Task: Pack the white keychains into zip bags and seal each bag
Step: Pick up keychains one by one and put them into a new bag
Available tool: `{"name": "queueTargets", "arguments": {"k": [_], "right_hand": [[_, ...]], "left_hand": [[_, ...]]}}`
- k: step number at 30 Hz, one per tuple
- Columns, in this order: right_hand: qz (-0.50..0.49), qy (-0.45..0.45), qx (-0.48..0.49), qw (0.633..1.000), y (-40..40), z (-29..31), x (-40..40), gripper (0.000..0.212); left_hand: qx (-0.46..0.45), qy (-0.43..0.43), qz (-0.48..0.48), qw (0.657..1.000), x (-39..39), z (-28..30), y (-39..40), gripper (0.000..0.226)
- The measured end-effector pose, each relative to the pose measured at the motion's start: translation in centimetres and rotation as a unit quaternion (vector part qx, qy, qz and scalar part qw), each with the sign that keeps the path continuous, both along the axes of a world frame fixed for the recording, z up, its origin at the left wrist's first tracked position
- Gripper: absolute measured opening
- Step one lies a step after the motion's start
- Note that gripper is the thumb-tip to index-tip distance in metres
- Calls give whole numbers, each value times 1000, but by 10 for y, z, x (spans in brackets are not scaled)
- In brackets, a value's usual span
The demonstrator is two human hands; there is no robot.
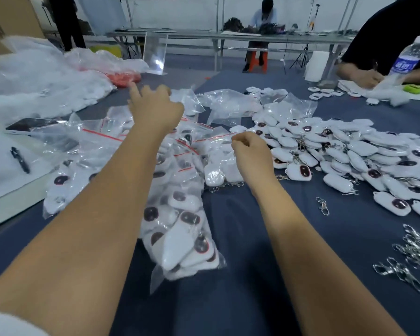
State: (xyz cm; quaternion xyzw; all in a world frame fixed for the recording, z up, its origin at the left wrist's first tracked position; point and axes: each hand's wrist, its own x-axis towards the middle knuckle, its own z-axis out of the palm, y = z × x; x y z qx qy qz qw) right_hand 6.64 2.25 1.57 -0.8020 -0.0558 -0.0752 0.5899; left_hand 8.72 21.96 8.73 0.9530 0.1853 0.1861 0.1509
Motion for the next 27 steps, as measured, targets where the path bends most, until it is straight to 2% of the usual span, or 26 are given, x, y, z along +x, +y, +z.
{"name": "queueTargets", "arguments": {"k": [2, 5, 9, 13, 18, 21, 23, 26, 27], "right_hand": [[5, -24, -34, 999, 5, 1, 23, 31], [10, -53, -70, 996, 14, 2, 63, 41], [10, -48, -120, 992, 32, 4, 119, 57], [32, -19, -140, 989, 51, 8, 160, 79], [102, 42, -244, 963, 67, 0, 179, 104], [136, 34, -295, 945, 71, -2, 180, 96], [155, 19, -340, 927, 72, 1, 174, 68], [158, -11, -336, 928, 67, 3, 161, 26], [156, -15, -319, 935, 63, 4, 155, 16]], "left_hand": [[-2, 22, -29, 999, 33, -3, 1, 56], [-12, 0, -42, 999, 75, -9, 5, 68], [45, -22, -41, 998, 114, -31, 27, 90], [-71, 101, -33, 992, 126, -57, 41, 114], [-152, 186, -78, 968, 139, -64, 53, 114], [-83, 213, -47, 972, 140, -65, 56, 110], [-80, 210, -55, 973, 137, -61, 54, 107], [-36, 162, -75, 983, 132, -59, 50, 51], [-20, 141, -70, 987, 131, -59, 49, 40]]}}
